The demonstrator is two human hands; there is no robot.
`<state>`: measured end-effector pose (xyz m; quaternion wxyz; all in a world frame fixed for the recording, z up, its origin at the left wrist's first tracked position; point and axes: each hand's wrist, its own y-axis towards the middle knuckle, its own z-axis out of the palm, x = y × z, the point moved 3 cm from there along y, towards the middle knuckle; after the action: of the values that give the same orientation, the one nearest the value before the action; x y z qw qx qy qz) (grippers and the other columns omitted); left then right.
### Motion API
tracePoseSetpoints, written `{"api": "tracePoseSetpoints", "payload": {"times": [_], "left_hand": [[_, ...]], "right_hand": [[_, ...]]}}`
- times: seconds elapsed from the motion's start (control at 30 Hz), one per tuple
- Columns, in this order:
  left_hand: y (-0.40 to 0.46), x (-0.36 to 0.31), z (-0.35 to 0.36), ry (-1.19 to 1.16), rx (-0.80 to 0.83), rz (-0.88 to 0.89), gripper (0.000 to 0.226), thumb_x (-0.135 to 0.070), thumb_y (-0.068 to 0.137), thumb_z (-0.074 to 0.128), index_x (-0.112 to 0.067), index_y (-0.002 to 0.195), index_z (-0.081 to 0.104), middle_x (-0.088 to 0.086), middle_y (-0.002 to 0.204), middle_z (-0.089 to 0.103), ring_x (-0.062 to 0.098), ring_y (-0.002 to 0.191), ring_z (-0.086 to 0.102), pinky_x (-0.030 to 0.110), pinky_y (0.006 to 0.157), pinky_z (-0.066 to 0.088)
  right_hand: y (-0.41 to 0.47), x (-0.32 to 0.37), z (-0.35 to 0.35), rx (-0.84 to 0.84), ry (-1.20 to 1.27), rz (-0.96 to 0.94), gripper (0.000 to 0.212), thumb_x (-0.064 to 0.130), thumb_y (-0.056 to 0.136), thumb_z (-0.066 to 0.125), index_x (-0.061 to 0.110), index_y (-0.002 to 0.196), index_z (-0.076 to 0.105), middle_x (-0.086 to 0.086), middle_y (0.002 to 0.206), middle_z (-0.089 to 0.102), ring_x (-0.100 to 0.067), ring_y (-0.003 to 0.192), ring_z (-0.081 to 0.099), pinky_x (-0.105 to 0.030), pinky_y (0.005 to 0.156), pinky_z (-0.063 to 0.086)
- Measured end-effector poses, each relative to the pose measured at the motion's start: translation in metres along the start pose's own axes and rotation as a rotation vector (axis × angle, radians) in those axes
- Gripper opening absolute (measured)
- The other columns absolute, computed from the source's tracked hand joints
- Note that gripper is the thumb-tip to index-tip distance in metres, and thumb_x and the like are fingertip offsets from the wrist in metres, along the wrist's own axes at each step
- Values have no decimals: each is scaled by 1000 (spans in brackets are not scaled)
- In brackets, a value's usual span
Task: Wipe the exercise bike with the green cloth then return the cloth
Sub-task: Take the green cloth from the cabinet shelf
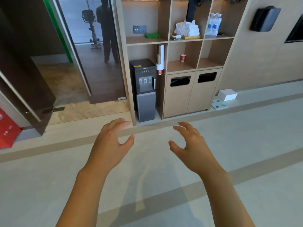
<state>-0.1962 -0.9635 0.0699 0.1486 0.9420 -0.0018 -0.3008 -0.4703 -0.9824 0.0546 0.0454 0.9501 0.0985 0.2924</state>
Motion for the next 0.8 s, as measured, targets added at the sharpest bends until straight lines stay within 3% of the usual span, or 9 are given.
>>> {"api": "tracePoseSetpoints", "payload": {"times": [0.27, 0.47, 0.8], "left_hand": [[52, -42, 51, 46, 53, 53, 46, -45, 95, 65, -38, 140, 58, -21, 149, 50, 6, 142, 41, 29, 115, 36], [94, -63, 75, 45, 78, 74, 46, -39, 95, 66, -33, 140, 60, -14, 149, 53, 12, 142, 44, 34, 116, 38], [195, -45, 112, -9, 85, 75, 48, -33, 97, 68, -30, 144, 59, -11, 153, 52, 14, 143, 44, 36, 116, 39]], "right_hand": [[39, -75, -18, -15, 105, 38, 61, 57, 98, 58, 34, 153, 47, 15, 165, 34, -13, 151, 35, -44, 124, 34], [75, -99, -31, -23, 102, 52, 60, 54, 98, 59, 33, 153, 48, 13, 166, 34, -14, 151, 34, -42, 122, 32], [170, -118, -26, -25, 25, 91, 60, 52, 99, 61, 31, 154, 48, 11, 167, 34, -16, 152, 34, -47, 123, 35]]}}
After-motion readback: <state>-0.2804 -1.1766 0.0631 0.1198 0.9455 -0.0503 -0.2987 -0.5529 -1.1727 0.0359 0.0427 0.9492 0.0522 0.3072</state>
